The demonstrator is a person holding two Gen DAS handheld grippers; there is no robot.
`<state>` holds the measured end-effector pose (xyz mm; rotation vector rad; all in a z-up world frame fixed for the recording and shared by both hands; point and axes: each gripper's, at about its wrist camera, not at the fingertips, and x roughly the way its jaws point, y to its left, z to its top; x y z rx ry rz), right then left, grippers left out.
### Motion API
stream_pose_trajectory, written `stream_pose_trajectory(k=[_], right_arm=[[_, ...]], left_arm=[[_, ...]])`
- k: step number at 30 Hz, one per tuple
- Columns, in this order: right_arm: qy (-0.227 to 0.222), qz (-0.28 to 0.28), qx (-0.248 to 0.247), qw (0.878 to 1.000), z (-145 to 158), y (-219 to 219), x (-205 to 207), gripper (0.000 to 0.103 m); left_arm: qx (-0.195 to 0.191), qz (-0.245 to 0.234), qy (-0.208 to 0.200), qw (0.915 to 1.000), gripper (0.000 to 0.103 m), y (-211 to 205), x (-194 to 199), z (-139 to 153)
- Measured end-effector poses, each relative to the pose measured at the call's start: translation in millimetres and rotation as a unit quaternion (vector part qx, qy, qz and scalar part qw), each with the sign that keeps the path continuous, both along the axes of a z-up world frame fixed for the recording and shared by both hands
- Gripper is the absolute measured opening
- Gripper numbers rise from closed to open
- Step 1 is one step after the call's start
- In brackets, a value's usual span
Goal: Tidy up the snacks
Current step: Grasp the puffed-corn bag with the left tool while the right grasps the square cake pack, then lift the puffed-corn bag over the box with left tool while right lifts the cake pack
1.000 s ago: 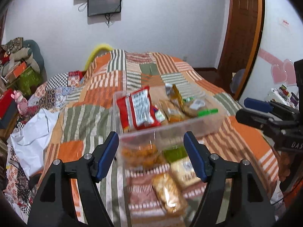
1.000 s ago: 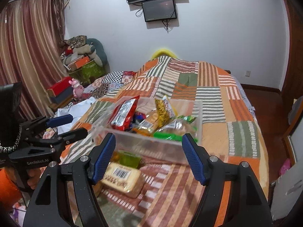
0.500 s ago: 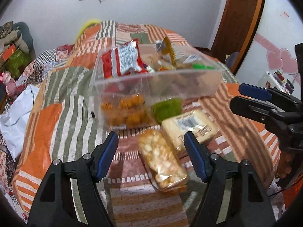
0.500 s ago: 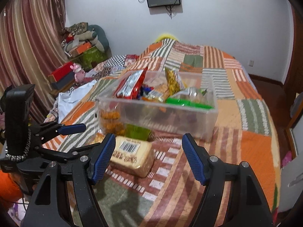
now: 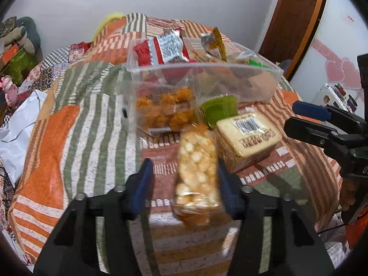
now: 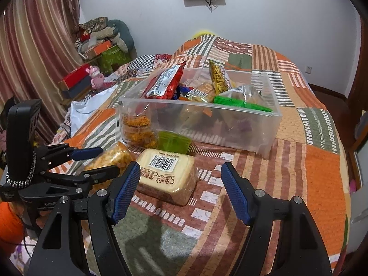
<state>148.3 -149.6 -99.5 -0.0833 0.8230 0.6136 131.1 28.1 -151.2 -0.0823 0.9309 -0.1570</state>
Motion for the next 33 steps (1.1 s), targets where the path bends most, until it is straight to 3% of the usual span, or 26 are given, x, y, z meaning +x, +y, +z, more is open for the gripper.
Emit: stream_pose_trajectory(k=[4,8,16,24,33], right_arm=[[0.012,0.006,-0.002,1.000,-4.9,6.9,-0.7,0.071],[0.016,0.013,-0.011,1.000,-11.3,17.6,-2.6,0.084],[0.039,0.019,-0.026,0.999,-24.9,37.1,6.5,0.085],[0.025,0.002,-0.066,0.998,-33.8,50.3,10.2,0.087],[0.029,0.005,-0.052,0.998,-29.4,42.8,6.6,0.081]], left_arm=[[-0.006,-0.004,0.002,1.0000,0.036,-4.7,4.3,-6.8],[-0.006,-0.006,-0.004,1.0000,0.035,-4.6,2.9,-6.6],[-0.001,0.022,-0.018,0.9996,0.035,15.7,-11.1,-3.6],[-0.006,0.035,-0.026,0.9990,0.034,25.7,-15.9,-0.4],[-0.012,0.035,-0.041,0.9985,0.034,24.7,-20.1,10.5]])
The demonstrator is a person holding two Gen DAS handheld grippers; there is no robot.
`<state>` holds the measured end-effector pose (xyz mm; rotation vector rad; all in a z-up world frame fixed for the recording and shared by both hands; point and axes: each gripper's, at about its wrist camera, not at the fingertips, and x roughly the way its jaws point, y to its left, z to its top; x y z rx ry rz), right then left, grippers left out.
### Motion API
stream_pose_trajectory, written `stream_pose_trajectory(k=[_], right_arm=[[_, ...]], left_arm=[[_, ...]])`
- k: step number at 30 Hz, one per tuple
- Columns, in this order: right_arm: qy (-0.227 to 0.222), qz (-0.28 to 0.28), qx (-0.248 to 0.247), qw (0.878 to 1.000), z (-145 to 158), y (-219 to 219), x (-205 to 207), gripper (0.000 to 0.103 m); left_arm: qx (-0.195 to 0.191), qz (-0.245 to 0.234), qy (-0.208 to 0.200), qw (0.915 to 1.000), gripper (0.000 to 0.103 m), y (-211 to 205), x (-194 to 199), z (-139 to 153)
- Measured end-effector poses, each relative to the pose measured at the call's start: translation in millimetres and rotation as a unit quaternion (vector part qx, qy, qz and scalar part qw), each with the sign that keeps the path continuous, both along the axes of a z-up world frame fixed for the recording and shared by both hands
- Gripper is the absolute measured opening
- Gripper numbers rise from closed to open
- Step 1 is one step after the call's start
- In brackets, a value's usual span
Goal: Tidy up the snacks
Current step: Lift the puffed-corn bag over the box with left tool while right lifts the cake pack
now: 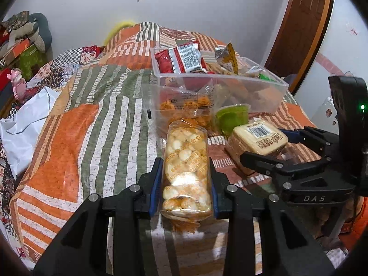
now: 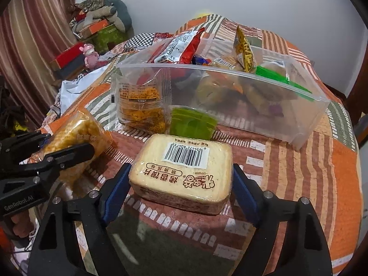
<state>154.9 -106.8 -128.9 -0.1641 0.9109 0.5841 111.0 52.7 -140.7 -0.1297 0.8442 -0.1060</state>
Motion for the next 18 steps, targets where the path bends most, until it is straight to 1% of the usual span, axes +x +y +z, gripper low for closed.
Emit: stream_pose_trajectory(k=[6,12,18], right_arm=[[-0.012,-0.002,0.017,1.000,10.7,-11.8,-6.9,0.080],[-0.045,-0.011,0.035,0.998,34.5,-27.6,-13.6,0.080],[-0.071,-0.026,0.054,0.996,53.7,-40.6,-9.6,0.080]], left_arm=[[0.002,0.000,-0.016,0.9999,0.034,-3.8,1.3,14.6],[0.000,-0.003,-0.032,0.9995,0.034,-10.1,4.6,31.0],[0.002,-0.009,-0.054,0.9985,0.034,-18.1,12.9,49.3]])
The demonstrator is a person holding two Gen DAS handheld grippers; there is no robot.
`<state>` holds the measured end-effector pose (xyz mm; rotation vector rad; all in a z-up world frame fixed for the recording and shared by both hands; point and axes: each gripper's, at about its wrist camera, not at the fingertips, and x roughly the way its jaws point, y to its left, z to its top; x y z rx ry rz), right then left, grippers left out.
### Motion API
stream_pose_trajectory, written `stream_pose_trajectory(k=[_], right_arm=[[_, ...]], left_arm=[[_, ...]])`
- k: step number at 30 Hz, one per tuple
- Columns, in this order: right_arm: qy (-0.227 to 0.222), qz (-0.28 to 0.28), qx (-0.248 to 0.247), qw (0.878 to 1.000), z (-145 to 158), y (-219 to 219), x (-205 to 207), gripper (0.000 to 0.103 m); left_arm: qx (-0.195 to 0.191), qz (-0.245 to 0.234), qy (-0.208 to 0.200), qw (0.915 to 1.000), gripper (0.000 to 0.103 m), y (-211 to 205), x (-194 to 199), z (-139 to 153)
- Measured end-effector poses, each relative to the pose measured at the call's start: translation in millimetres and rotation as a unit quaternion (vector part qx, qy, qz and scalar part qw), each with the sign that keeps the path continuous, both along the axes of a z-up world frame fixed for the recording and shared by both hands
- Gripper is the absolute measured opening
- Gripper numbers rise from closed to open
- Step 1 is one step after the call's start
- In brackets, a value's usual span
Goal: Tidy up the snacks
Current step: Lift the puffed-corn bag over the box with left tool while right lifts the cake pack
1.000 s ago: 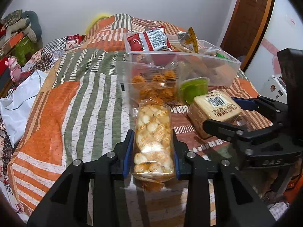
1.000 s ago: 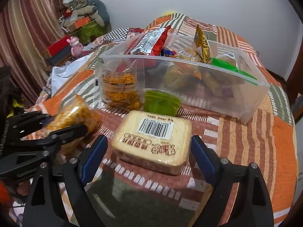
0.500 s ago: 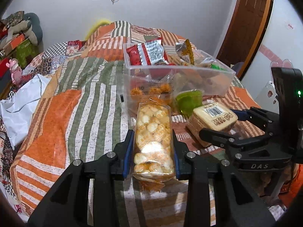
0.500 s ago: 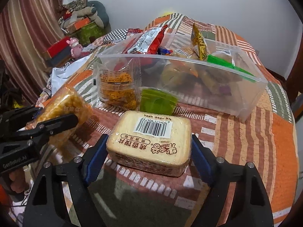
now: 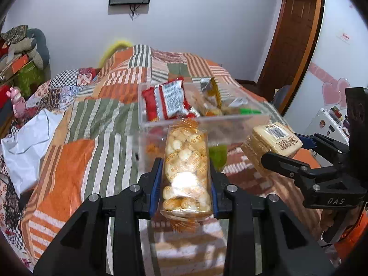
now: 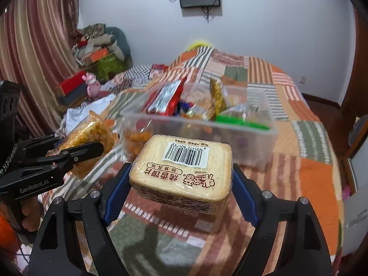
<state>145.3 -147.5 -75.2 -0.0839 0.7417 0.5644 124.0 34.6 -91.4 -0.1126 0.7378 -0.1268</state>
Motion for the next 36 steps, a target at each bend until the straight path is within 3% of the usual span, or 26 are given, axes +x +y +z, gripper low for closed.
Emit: stream_pose_trajectory(k=[15,29,36], right_arm=[[-0.049,-0.045,0.023,0.998,27.4,-19.6,25.8,0.080],[-0.068,-0.069,0.034,0.995,39.6,-36.2,57.2,0.080],[-0.055,-0.072,0.039,0.995,33.7,-36.5,78.5,0.080]], left_arm=[[-0.008,-0.012,-0.028,0.9995,0.034,-21.2,41.4,23.0],[-0.020,-0.003,-0.009,0.9998,0.034,-35.8,98.1,19.4],[-0.007,-0.001,-0.006,1.0000,0.034,-47.7,120.9,13.1]])
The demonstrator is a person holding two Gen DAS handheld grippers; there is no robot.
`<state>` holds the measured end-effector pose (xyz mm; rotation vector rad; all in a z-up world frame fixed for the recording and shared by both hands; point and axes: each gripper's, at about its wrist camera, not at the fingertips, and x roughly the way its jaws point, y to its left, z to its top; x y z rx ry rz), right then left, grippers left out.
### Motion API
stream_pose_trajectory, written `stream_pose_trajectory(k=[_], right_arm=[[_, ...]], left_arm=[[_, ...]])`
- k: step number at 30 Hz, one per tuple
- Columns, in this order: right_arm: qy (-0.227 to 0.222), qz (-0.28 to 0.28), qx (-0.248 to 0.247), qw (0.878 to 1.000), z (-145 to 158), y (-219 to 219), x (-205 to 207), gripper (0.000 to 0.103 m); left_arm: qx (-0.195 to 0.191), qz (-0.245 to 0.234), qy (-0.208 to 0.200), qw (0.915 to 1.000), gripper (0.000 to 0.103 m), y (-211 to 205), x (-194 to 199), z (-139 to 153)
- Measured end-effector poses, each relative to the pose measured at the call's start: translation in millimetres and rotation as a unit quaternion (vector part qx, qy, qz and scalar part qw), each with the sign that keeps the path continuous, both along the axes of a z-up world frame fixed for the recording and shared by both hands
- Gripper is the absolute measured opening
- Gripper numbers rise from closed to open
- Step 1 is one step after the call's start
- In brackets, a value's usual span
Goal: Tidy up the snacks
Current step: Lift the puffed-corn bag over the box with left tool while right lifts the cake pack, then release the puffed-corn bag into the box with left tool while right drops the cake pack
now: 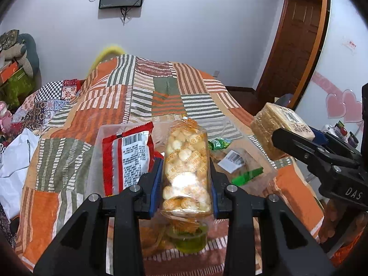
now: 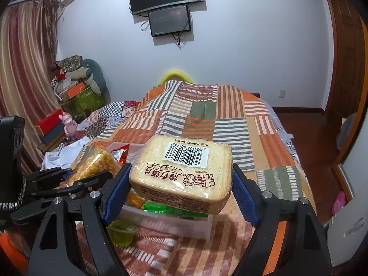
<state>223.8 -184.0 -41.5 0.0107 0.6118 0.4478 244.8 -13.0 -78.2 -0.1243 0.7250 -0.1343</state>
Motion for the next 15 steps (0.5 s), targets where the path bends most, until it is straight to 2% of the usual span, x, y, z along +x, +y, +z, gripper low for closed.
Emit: stream_pose_trajectory(k=[7,15], right_arm=[[0.025,0.007,0.000,1.000,-11.2,6.1,24.0,0.080],[0.046,0.013,-0.020,0.999,-25.0,16.3,41.6,0.080]], left_arm=[[0.004,0.009,0.013,0.9999,0.034,-2.9,24.6,-10.4],[-0.010,0.011,0.033,0.9994,0.034,0.8,43.0,-24.9]])
